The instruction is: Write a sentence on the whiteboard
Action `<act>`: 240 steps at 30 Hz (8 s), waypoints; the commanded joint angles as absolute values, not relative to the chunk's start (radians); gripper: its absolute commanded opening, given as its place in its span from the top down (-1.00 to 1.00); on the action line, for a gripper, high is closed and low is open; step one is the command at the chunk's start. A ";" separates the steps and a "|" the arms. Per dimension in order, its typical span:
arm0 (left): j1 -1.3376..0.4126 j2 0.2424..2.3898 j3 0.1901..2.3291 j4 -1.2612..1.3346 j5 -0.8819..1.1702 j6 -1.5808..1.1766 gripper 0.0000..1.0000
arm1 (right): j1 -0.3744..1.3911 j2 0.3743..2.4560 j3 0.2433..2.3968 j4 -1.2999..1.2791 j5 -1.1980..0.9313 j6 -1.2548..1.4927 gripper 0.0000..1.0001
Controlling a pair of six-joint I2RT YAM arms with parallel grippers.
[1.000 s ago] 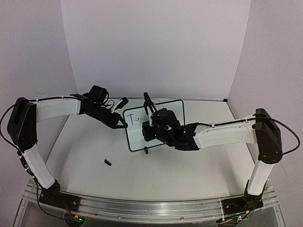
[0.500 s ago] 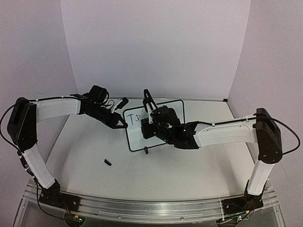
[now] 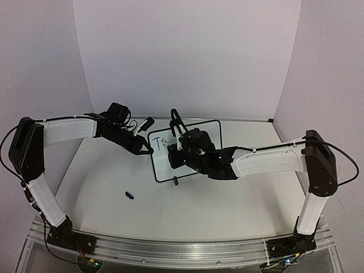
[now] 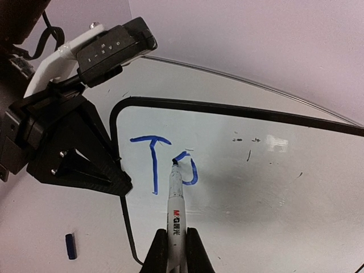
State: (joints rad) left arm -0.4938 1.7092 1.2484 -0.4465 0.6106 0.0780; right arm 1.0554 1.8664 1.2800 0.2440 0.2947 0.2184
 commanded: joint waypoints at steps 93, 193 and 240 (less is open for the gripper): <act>-0.502 1.703 1.267 -0.469 0.547 0.081 1.00 | 1.052 1.827 1.177 0.259 0.386 0.236 1.00; -0.511 1.703 1.269 -0.477 0.532 0.087 1.00 | 1.140 1.668 1.145 0.171 0.344 0.208 1.00; -0.511 1.731 1.273 -0.482 0.529 0.089 1.00 | 0.936 1.748 1.105 0.350 0.269 0.186 1.00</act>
State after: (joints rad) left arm -0.5056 1.7092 1.2491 -0.4545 0.6006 0.0792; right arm 0.9409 1.7325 1.0718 0.3397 0.2493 0.1726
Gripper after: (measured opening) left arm 0.045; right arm 0.068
